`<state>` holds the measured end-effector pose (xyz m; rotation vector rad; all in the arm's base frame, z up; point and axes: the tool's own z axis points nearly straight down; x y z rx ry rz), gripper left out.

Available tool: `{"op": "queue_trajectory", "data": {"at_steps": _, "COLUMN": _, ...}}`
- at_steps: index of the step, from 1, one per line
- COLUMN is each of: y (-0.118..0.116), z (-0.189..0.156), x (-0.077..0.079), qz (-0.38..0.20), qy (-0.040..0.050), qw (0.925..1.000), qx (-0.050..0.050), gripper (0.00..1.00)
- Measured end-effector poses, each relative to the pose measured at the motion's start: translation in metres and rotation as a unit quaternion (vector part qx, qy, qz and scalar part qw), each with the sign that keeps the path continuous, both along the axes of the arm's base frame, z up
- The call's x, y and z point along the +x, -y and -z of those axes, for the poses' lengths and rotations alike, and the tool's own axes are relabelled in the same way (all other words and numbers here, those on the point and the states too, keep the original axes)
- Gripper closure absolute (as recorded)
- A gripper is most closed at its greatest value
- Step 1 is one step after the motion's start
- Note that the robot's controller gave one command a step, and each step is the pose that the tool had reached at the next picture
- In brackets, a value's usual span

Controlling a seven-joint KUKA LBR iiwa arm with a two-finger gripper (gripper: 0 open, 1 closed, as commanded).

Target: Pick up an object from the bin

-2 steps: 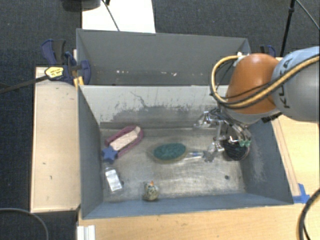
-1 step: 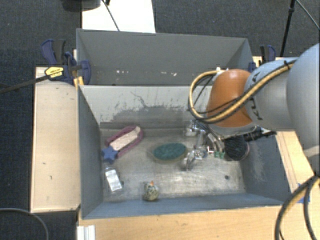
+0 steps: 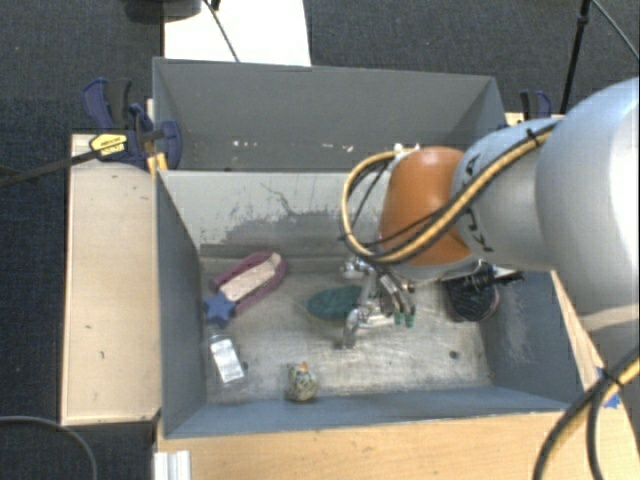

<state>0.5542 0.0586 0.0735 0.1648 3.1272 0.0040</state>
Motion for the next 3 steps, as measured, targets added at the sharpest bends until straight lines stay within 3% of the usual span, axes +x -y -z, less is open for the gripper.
{"op": "queue_trajectory", "data": {"at_steps": 1, "y": 0.002, "z": -0.002, "x": 0.002, "qz": -0.001, "qy": 0.0027, "qw": 1.0, "qx": 0.0, "gripper": 1.0}}
{"op": "queue_trajectory", "data": {"at_steps": 2, "y": -0.017, "z": -0.109, "x": -0.002, "qz": -0.021, "qy": -0.0001, "qw": 0.9998, "qx": 0.0, "gripper": 1.0}}
{"op": "queue_trajectory", "data": {"at_steps": 3, "y": -0.007, "z": -0.154, "x": -0.003, "qz": -0.024, "qy": -0.0012, "qw": 0.9997, "qx": -0.001, "gripper": 1.0}}
